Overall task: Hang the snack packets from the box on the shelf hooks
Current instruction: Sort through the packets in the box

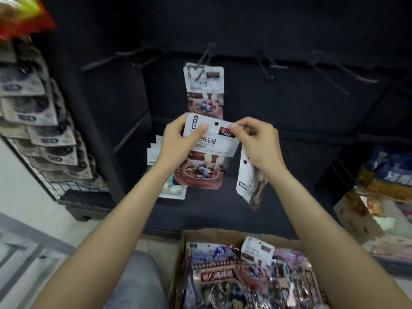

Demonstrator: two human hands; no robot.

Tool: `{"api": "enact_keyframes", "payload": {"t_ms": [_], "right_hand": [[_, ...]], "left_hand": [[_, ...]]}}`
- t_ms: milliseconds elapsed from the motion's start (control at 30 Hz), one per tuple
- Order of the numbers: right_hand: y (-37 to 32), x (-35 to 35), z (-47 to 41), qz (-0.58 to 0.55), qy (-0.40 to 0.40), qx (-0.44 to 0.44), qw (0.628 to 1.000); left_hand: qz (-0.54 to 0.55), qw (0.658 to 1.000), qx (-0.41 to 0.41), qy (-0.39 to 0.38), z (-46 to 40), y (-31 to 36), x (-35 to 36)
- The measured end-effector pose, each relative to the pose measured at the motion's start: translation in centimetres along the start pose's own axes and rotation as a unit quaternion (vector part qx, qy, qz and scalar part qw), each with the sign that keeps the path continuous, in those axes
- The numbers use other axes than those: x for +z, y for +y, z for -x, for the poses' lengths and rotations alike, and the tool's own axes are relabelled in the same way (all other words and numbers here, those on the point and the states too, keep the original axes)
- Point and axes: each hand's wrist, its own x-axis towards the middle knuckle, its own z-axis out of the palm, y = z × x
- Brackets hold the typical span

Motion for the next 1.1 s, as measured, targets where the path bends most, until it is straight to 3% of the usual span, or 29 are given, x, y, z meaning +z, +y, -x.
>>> {"api": "enact_keyframes", "payload": {"t_ms": [133,300,500,667,933,1100], "right_hand": [[-2.0,2.1,-5.3,0.029,0.025,-0.01,0.999],[-2.6,4.5,-9.2,0.06,0.018,0.016,0.998],[-2.8,5.9,-11.7,0.081,0.059,0.02,0.995],[-2.6,6.7,-13.1,0.107,0.058,0.028,0.992],[-1.7,7.0,-13.0,0.097,0.073,0.007,0.993],[-1.2,6.2,-13.8,0.07,0.074,0.009,0.995]], "left_hand": [[-0.011,0.995,0.035,0.089,-4.9,0.4,-0.9],[-0.028,0.992,-0.001,0.119,-8.8,-1.3,-2.2],[0.066,0.991,-0.071,0.097,-11.6,-1.5,-3.3],[0.062,0.991,-0.09,0.072,-12.8,-2.6,-3.7],[0.035,0.996,-0.036,0.075,-13.8,-3.7,-3.2],[-0.038,0.993,0.056,0.099,-14.0,-4.2,-3.1]]}}
